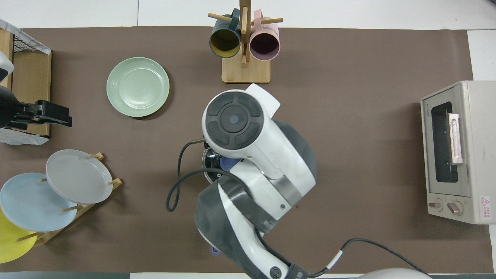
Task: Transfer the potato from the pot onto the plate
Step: 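Reach the right gripper over the glass lid on the saucepan, then grasp the blue knob of the glass lid with the right gripper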
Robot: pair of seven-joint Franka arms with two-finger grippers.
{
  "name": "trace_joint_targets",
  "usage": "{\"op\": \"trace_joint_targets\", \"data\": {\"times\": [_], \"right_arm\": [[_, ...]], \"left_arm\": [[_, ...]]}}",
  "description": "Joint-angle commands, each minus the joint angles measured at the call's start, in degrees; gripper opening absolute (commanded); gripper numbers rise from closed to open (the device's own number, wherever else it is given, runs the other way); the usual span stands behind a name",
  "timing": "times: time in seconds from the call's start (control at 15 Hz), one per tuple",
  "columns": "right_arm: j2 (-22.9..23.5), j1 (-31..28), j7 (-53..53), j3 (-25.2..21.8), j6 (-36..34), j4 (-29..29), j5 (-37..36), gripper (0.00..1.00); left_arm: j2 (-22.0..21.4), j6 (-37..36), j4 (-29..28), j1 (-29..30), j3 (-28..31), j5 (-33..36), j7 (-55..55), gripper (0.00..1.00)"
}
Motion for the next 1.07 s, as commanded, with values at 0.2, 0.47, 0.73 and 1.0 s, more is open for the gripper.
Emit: {"op": "trace_joint_targets", "data": {"times": [0.2, 0.47, 0.73, 1.0], "right_arm": [[1.1, 1.6, 1.2, 0.1, 3.6, -4.8, -2.0, 1.00], [-0.4, 2.0, 1.3, 0.2, 5.0, -8.5, -3.1, 1.00], [-1.9, 3.0, 1.2, 0.2, 9.8, -13.6, -3.2, 1.00], [-2.5, 3.1, 0.6, 0.2, 10.4, -14.8, -3.2, 1.00]], "left_arm": [[-1.1, -0.8, -0.4, 0.6, -0.5, 1.0, 0.4, 1.00], [-1.1, -0.8, -0.4, 0.6, -0.5, 1.0, 0.4, 1.00], [-1.1, -0.8, -0.4, 0.6, -0.5, 1.0, 0.4, 1.00], [-1.1, -0.8, -0.4, 0.6, -0.5, 1.0, 0.4, 1.00]]}}
